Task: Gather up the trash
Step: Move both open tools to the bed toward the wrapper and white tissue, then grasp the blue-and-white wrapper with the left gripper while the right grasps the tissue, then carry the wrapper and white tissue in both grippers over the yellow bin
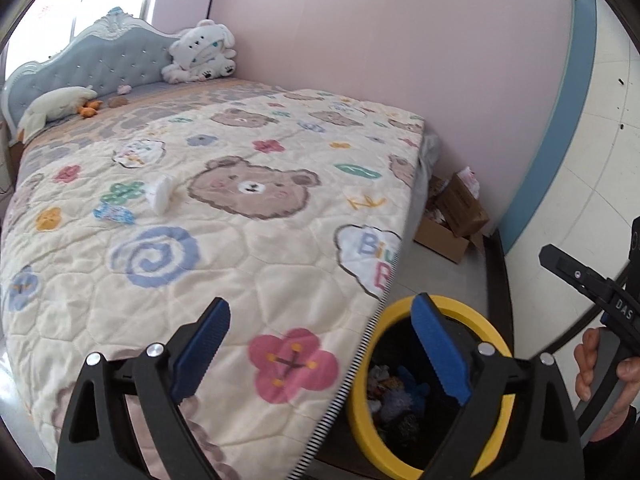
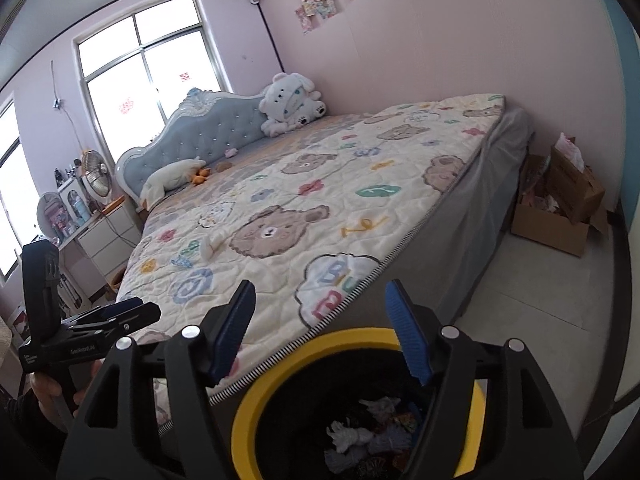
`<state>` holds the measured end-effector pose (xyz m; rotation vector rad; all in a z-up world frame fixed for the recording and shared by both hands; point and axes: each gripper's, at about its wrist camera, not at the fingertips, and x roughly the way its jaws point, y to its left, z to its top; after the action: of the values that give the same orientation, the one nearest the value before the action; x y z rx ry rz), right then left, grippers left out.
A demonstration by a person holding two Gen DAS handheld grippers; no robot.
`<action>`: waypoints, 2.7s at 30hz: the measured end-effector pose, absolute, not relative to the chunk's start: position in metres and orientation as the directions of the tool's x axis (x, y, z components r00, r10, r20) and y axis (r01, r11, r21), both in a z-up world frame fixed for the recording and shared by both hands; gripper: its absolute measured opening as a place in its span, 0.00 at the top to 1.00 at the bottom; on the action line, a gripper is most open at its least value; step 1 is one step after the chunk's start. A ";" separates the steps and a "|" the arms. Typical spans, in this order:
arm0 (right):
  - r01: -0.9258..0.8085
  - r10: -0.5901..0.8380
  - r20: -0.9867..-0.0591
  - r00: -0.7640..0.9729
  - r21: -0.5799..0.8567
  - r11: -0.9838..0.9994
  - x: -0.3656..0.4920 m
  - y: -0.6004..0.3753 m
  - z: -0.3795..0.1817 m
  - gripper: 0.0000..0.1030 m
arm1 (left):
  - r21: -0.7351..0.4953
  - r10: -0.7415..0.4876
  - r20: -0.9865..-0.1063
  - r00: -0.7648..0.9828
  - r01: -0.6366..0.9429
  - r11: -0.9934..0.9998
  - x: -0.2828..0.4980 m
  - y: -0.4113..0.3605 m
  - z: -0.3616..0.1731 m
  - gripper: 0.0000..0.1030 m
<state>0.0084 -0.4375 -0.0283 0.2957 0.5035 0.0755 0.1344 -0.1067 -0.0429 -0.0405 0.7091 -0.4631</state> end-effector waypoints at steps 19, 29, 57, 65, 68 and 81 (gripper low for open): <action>-0.230 0.373 -0.555 0.744 0.312 0.922 0.175 -0.311 -0.046 0.37 | -0.181 -0.164 -0.649 0.742 0.059 0.982 0.243 0.034 -0.058 0.14; -0.283 0.424 -0.610 0.670 0.318 0.905 0.269 -0.250 -0.066 0.37 | -0.180 -0.076 -0.703 0.707 -0.074 0.981 0.319 0.083 -0.085 0.14; -0.166 0.571 -0.682 0.457 0.565 0.808 0.440 -0.174 -0.129 0.42 | -0.230 -0.116 -0.742 0.660 -0.088 0.969 0.402 0.083 -0.144 0.39; -0.145 0.522 -0.741 0.422 0.513 0.846 0.459 -0.157 -0.146 0.55 | -0.178 -0.100 -0.752 0.651 -0.055 0.982 0.404 0.071 -0.149 0.63; -0.141 0.513 -0.752 0.414 0.504 0.852 0.461 -0.153 -0.152 0.68 | -0.201 -0.131 -0.747 0.652 -0.034 0.979 0.402 0.071 -0.148 0.90; -0.187 0.506 -0.699 0.505 0.483 0.855 0.452 -0.162 -0.128 0.79 | -0.297 -0.198 -0.688 0.699 -0.021 0.955 0.393 0.084 -0.134 0.98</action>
<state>0.4519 -0.1624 -0.1284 0.3699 0.9558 0.4295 0.3926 0.0844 -0.1339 -0.2935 0.7942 -0.1001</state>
